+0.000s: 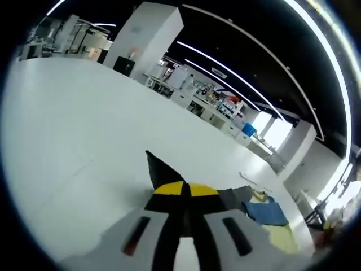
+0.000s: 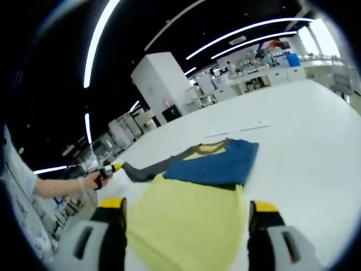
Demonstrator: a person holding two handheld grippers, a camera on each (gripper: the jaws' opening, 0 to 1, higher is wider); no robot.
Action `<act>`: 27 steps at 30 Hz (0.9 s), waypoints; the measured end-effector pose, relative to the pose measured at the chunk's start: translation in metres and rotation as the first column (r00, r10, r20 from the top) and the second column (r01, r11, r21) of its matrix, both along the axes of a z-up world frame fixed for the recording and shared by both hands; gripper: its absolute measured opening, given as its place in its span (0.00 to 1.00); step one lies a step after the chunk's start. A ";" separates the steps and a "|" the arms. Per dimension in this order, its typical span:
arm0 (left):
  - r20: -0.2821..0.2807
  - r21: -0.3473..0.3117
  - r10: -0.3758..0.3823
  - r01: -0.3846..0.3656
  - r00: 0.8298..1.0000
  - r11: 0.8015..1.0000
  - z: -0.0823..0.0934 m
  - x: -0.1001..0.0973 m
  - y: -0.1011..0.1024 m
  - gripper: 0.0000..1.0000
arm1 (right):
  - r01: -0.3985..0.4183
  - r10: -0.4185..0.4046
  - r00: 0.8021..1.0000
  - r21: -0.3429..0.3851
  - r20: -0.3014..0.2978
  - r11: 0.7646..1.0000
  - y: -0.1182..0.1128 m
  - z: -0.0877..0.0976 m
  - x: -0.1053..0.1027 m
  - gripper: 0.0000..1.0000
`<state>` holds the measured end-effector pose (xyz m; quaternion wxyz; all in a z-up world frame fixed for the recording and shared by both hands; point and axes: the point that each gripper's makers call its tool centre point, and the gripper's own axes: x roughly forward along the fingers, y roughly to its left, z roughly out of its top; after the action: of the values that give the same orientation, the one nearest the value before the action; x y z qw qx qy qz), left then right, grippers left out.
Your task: Fold the garment on the visible template until the final outline fits inside the template.
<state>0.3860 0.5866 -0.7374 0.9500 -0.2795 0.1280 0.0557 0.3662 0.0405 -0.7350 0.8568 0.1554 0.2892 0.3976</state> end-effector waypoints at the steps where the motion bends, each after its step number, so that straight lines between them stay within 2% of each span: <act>1: 0.017 -0.012 -0.004 0.004 1.000 1.000 0.006 0.004 -0.003 0.00 | 0.000 0.000 1.000 0.002 0.002 1.000 0.000 0.000 0.000 0.90; 2: 0.041 -0.021 -0.012 0.012 0.999 1.000 0.016 0.010 -0.008 0.00 | 0.000 0.000 1.000 0.004 0.002 1.000 0.000 0.001 0.000 0.90; 6: 0.086 -0.029 -0.051 0.054 0.995 0.998 0.039 0.028 -0.021 0.00 | 0.008 -0.008 1.000 0.019 0.004 1.000 -0.003 0.001 0.000 0.89; 10: 0.113 -0.017 -0.132 0.134 0.985 0.991 0.060 0.044 -0.053 0.00 | 0.021 -0.021 1.000 0.045 -0.003 0.999 -0.004 0.001 -0.002 0.86; 12: 0.122 -0.004 -0.161 0.162 0.979 0.987 0.065 0.051 -0.062 0.00 | 0.030 -0.030 1.000 0.046 -0.001 0.998 -0.005 0.001 -0.002 0.87; 15: 0.137 -0.021 -0.188 0.193 0.973 0.981 0.071 0.063 -0.078 0.00 | 0.027 -0.027 1.000 0.046 -0.002 0.999 -0.006 0.000 -0.003 0.86; 17: 0.150 -0.026 -0.218 0.224 0.964 0.974 0.080 0.066 -0.103 0.00 | 0.033 -0.034 0.999 0.053 0.003 0.998 -0.010 0.001 -0.002 0.86; 20: 0.156 -0.016 -0.261 0.266 0.953 0.964 0.086 0.079 -0.122 0.00 | 0.054 -0.054 0.999 0.064 0.001 0.996 -0.016 0.002 -0.001 0.84; 27: 0.194 -0.054 -0.339 0.355 0.921 0.933 0.098 0.104 -0.179 0.00 | 0.086 -0.086 0.996 0.090 -0.007 0.992 -0.027 -0.002 -0.006 0.83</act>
<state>0.4896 0.4072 -0.6391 0.9392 -0.2977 0.0910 -0.1449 0.3605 0.0135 -0.7367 0.8647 0.2069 0.2654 0.3728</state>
